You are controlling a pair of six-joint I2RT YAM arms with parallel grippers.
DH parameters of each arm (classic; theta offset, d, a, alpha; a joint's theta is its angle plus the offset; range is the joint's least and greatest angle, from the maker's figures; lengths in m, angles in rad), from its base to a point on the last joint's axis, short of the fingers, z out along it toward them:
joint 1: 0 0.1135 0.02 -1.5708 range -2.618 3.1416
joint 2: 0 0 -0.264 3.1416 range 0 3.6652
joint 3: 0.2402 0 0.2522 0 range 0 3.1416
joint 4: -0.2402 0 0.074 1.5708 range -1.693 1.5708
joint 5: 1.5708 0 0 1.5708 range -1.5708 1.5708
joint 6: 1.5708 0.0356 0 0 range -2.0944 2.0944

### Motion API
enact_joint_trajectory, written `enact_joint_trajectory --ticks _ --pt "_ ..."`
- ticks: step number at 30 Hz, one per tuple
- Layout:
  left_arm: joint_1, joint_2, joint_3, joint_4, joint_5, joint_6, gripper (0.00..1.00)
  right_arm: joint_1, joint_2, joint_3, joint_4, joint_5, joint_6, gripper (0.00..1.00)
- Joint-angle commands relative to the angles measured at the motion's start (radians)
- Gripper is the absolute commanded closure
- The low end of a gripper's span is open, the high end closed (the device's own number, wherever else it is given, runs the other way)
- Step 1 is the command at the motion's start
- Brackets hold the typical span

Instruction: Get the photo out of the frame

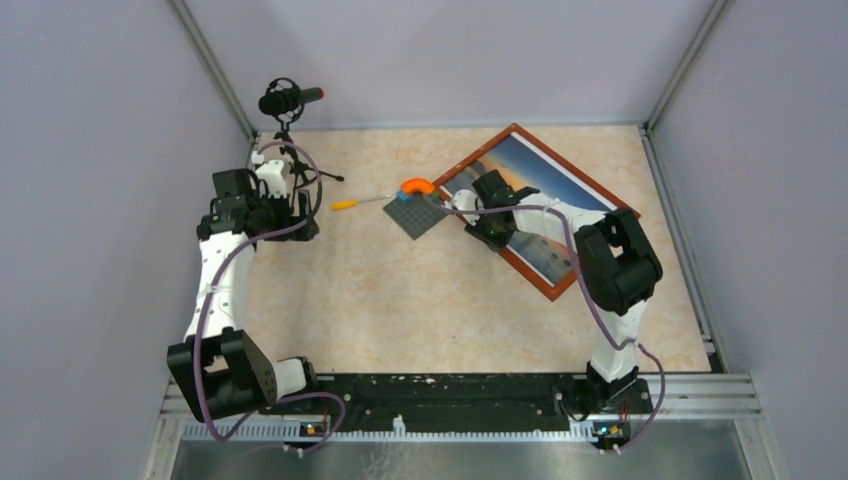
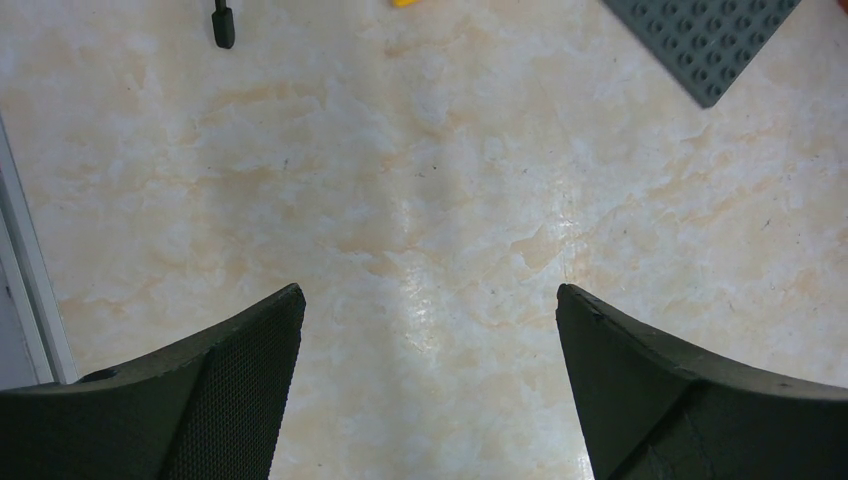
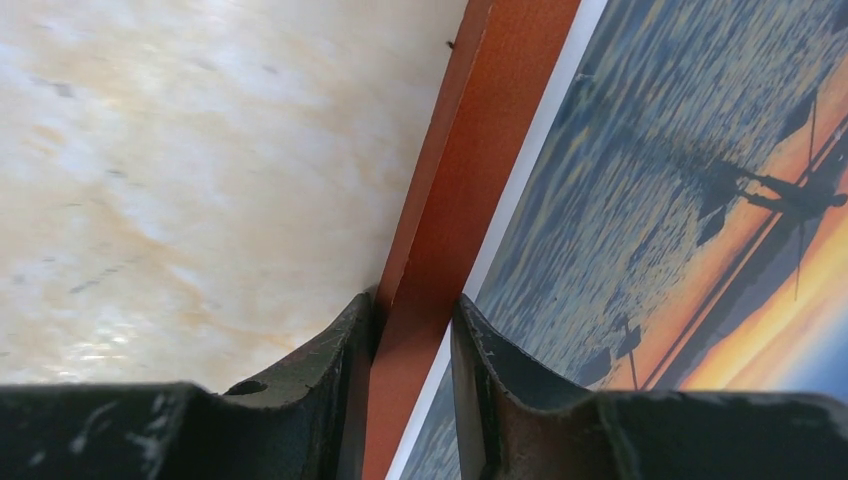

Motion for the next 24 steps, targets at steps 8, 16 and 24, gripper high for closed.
enact_joint_trajectory --ticks 8,16,24 --pt "-0.002 -0.009 0.054 0.011 0.096 0.018 0.01 0.215 -0.006 -0.115 -0.025 -0.122 -0.152 0.88" --pt "-0.002 -0.020 0.070 -0.019 0.164 0.056 0.01 0.356 -0.032 -0.180 0.019 -0.123 -0.231 0.89" --pt "-0.009 -0.029 0.075 -0.097 0.251 0.143 0.01 0.424 -0.040 -0.205 0.016 -0.150 -0.196 0.89"
